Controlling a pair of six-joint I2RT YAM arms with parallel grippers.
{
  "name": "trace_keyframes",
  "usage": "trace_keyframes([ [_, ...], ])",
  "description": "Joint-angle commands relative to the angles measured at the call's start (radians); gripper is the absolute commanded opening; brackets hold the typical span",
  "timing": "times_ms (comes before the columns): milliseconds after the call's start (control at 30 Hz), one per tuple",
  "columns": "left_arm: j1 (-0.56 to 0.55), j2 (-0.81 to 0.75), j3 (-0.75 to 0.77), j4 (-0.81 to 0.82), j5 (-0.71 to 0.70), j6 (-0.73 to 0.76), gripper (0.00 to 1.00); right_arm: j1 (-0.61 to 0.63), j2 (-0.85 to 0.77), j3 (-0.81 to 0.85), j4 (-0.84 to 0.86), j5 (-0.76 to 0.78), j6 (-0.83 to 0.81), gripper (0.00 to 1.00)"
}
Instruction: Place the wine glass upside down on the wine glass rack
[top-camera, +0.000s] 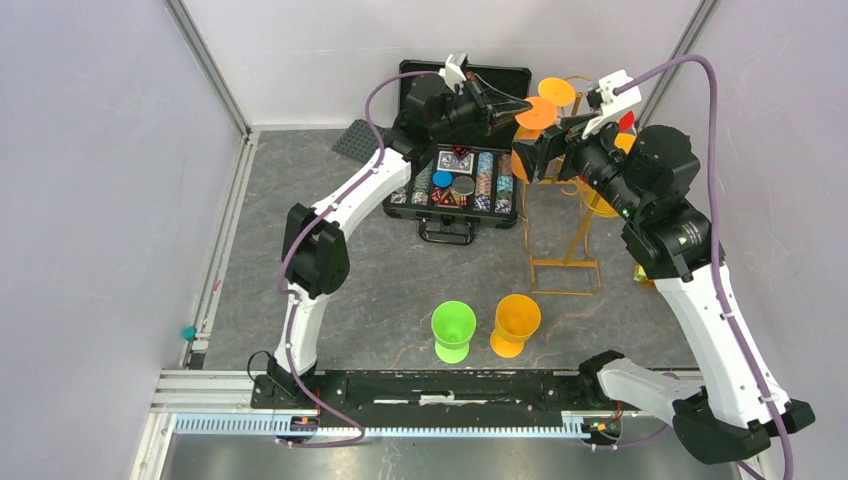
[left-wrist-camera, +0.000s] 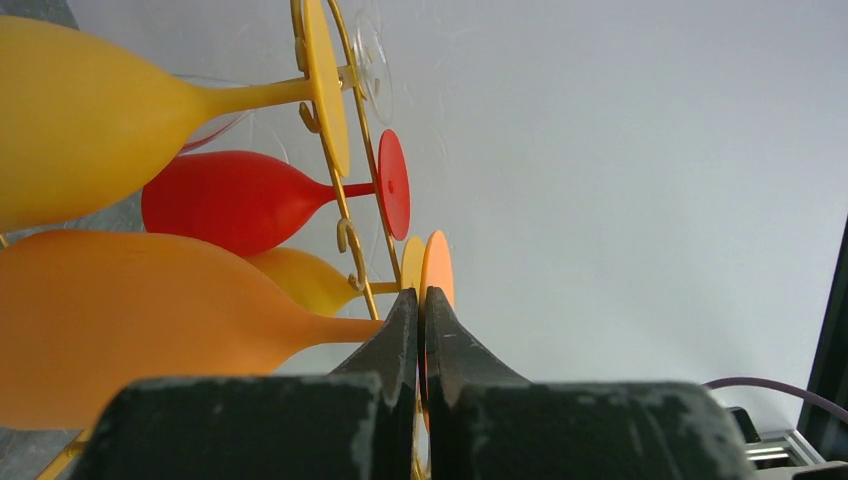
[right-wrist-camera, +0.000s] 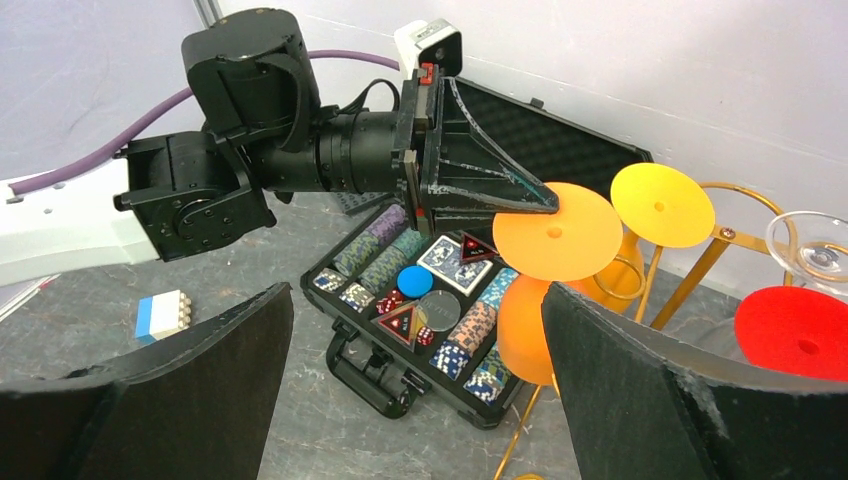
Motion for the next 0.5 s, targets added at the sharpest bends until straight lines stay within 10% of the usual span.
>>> trace_keyframes([
  [0,-0.017,0.02,0.084,0.0,-0.032,0.026,0.02,-0.002,-0.016,-0.013,0.012,0.027,-0.014,0.98],
  [467,-0.048,0.058,0.116,-0.006,-0.069,0.038,0.02,-0.002,0.004,-0.009,0.016,0.043,-0.006,0.98],
])
